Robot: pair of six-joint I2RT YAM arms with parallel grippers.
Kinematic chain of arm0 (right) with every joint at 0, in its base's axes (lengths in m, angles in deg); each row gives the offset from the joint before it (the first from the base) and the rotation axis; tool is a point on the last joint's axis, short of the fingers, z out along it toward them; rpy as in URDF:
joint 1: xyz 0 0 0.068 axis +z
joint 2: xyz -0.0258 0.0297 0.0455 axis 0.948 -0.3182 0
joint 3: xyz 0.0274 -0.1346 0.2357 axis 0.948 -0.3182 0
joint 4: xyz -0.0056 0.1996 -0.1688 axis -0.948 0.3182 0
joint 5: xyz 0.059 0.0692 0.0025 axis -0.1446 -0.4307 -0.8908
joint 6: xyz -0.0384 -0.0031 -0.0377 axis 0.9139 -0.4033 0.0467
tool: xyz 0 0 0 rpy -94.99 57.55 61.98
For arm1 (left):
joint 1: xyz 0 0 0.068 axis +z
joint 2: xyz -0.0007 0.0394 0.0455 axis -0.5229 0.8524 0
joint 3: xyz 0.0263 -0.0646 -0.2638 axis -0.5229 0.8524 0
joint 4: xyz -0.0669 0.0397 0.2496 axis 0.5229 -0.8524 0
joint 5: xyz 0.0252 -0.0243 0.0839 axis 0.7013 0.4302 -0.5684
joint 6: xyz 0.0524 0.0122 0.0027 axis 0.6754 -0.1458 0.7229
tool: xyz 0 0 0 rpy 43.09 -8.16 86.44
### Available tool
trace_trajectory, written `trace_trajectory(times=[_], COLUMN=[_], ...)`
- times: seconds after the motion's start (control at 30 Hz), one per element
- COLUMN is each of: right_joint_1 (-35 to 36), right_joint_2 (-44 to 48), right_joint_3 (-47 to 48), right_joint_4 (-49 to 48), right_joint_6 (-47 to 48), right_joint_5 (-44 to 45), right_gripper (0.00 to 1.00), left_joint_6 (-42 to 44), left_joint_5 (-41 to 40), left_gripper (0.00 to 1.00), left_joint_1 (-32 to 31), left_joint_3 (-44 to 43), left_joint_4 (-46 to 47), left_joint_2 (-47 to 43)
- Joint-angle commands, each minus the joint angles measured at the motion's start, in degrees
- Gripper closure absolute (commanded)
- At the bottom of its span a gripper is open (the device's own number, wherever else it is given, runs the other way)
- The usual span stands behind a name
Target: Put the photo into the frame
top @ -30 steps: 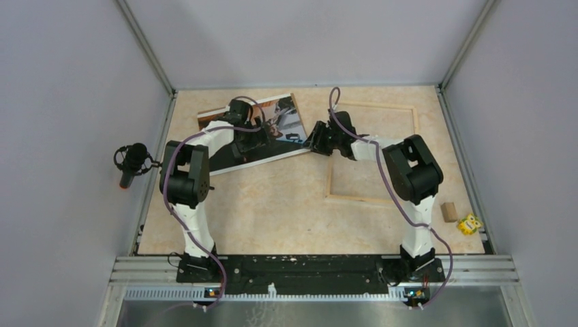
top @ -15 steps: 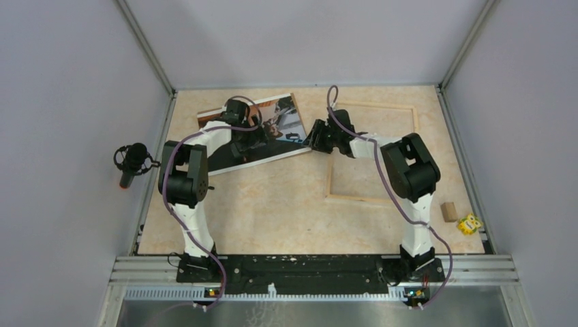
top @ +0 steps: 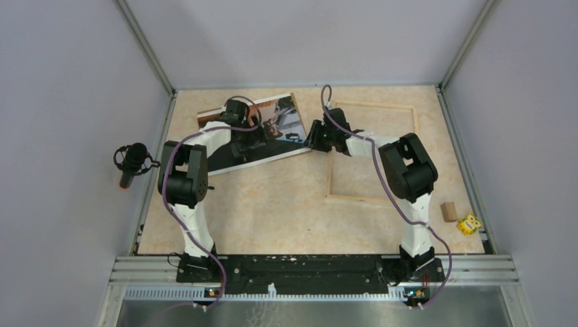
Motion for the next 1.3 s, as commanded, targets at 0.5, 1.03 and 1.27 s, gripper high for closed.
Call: trace_trajectory(times=[0.5, 1.03, 1.27], right_joint_1=[5.2, 6.4, 6.5], right_joint_2=[0.3, 6.9, 10.2], right_joint_3=[6.1, 0.3, -2.1], right_joint_4=[6.1, 5.5, 5.5], right_joint_6=[5.5, 6.4, 6.4], right_joint_5=[6.7, 7.6, 9.0], right_gripper=[0.67, 0.65, 0.62], left_joint_6=[-2.1, -4.3, -4.4], left_joint_5=[3.6, 7.8, 7.5], left_gripper=[0.02, 0.02, 0.02], left_joint_1=[0.2, -2.5, -4.2], left_joint_3=[4.1, 9.8, 10.3], left_joint_4=[0.4, 3.1, 3.3], left_joint_2=[2.3, 0.2, -0.2])
